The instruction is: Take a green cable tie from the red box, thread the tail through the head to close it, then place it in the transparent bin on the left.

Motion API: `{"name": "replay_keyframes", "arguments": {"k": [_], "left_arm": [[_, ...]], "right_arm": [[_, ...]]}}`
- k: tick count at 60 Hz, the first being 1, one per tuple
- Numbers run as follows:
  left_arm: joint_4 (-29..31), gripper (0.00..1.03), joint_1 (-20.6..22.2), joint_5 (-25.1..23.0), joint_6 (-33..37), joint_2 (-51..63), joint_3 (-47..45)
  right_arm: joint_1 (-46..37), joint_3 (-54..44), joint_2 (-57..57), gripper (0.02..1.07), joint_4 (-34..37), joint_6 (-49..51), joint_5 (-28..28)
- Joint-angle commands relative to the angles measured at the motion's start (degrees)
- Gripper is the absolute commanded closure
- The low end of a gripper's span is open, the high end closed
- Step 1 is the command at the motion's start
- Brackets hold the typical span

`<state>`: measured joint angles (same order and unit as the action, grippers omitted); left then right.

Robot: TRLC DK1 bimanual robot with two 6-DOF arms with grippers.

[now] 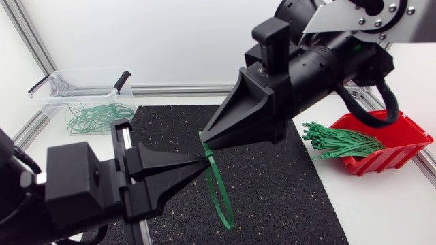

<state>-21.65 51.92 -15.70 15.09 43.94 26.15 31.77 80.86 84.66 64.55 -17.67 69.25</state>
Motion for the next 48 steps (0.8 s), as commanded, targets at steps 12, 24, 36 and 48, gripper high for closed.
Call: {"name": "replay_keyframes", "arguments": {"k": [12,24,36,48], "left_arm": [[-2.2,1.00,0.3,0.8,3.9,0.4,-1.8],[-2.0,1.00,0.1,0.8,4.6,0.3,-1.6],[-1.6,1.00,0.0,0.8,5.2,0.3,-1.4],[-1.3,1.00,0.2,0.8,6.1,0.4,-1.4]], "right_arm": [[0.0,1.4,2.6,0.78,3.9,12.2,1.1],[0.3,2.5,3.0,0.89,3.7,13.5,1.1],[0.5,3.2,3.2,1.00,3.6,14.0,1.2],[0.8,2.5,3.5,1.01,3.7,14.4,1.2]]}}
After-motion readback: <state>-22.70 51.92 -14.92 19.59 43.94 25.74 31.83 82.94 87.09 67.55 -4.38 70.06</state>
